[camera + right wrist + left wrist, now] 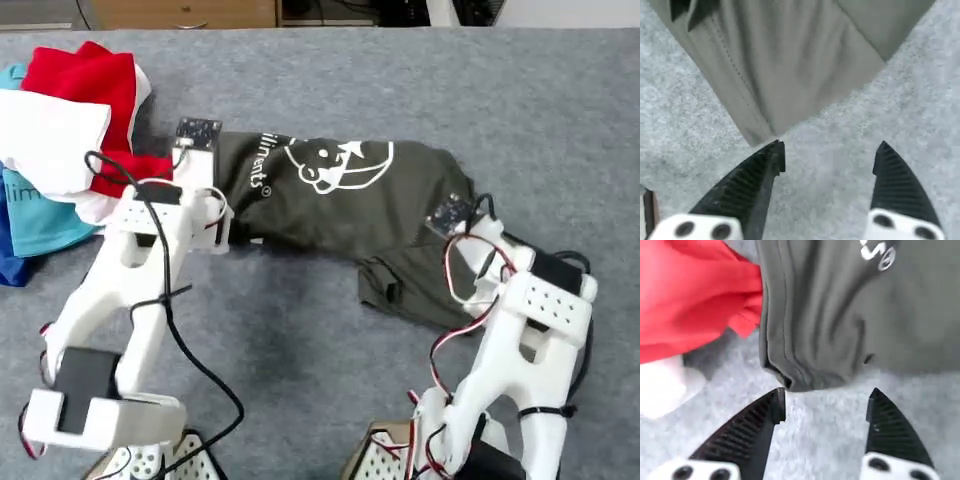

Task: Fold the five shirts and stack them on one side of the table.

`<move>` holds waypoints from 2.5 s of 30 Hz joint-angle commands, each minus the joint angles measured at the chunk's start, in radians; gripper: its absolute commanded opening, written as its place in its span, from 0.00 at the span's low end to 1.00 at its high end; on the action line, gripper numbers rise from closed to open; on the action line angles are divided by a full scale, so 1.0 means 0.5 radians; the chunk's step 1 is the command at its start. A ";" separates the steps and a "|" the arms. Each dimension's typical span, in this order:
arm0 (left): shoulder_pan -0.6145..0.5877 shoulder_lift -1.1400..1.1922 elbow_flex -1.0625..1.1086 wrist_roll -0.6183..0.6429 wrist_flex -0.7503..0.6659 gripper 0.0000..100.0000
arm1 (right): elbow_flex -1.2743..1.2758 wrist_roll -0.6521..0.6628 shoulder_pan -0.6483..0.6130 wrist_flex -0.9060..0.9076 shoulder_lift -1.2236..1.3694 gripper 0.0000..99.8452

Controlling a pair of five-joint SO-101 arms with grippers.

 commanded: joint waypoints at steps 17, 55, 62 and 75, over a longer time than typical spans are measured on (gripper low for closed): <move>-0.077 0.229 -0.282 0.810 -1.329 0.02 | -1.263 -1.405 -0.511 -0.356 1.146 0.00; 0.006 2.625 -4.358 0.746 0.859 0.02 | -3.893 -1.329 -0.201 0.807 2.677 0.00; 0.006 2.791 -4.281 0.749 0.936 0.02 | -3.945 -1.344 -0.532 0.697 2.917 0.00; -0.147 3.162 -4.318 0.743 0.485 0.02 | -4.420 -1.212 -0.204 0.586 3.629 0.00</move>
